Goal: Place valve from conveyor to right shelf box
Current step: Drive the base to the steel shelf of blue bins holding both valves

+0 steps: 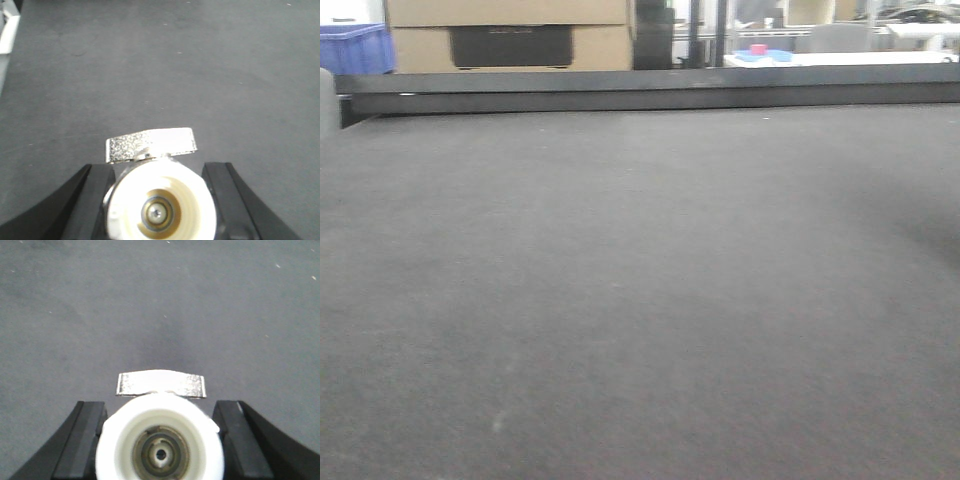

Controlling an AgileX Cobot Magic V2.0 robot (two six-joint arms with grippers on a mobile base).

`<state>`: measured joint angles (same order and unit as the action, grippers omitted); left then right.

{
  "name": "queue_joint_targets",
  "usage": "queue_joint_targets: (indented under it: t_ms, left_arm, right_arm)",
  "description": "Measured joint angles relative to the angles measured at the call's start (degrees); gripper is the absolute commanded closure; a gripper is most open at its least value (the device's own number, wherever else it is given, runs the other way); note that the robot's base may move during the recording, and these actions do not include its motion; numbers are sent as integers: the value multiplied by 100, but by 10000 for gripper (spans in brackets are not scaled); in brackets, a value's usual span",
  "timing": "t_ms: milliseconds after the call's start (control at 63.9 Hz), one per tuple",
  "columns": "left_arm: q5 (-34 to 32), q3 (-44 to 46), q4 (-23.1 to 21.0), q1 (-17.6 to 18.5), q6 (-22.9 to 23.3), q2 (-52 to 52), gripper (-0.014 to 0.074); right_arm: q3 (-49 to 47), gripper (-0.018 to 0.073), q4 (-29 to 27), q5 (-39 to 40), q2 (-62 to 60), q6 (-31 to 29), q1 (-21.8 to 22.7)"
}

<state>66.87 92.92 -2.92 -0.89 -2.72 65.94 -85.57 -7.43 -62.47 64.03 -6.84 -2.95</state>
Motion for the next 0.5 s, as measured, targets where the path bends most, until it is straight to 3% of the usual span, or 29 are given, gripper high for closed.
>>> queue_joint_targets:
  t_ms: [501]
  left_arm:
    - [0, 0, 12, 0, 0, 0, 708]
  right_arm:
    - [0, 713, -8, 34, 0, 0, 0]
